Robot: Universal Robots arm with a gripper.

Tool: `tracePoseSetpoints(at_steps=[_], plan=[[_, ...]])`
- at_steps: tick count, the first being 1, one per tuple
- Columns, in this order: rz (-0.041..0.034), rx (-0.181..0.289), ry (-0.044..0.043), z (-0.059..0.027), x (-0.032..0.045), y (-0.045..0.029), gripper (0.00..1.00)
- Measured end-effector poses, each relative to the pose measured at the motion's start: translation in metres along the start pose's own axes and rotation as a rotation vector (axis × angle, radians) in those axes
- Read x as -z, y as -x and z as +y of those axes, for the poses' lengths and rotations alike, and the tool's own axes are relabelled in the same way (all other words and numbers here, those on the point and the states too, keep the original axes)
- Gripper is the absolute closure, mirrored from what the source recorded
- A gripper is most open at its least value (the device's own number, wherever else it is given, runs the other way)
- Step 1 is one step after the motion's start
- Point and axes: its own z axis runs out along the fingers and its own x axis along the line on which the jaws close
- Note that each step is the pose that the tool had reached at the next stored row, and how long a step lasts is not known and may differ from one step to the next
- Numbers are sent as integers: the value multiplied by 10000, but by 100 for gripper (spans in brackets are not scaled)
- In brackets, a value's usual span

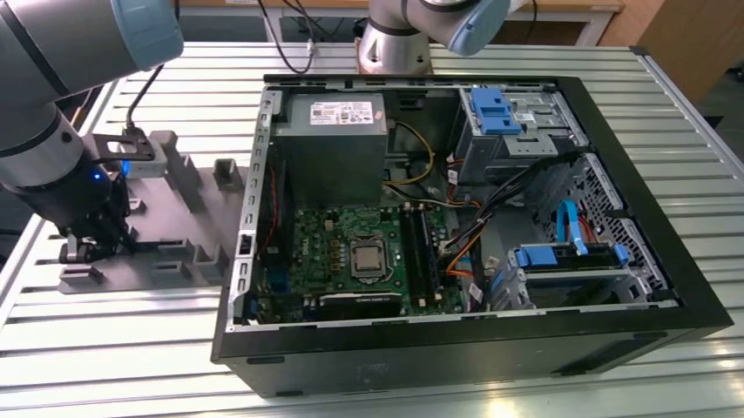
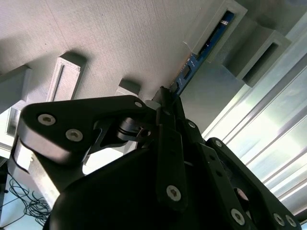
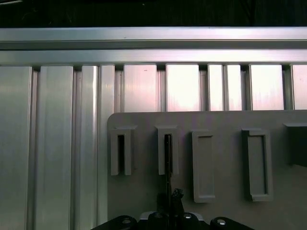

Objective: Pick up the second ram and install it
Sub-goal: 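Pick up the second ram and move it above second insertion slot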

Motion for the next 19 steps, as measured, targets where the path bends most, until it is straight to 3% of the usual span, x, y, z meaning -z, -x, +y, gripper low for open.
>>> tracePoseSetpoints(at_steps=[9,17,19], plan=[[0,0,-2,0,7,0,86],[2,0,0,5,158,3,86],[0,0,-2,5,162,4,86]])
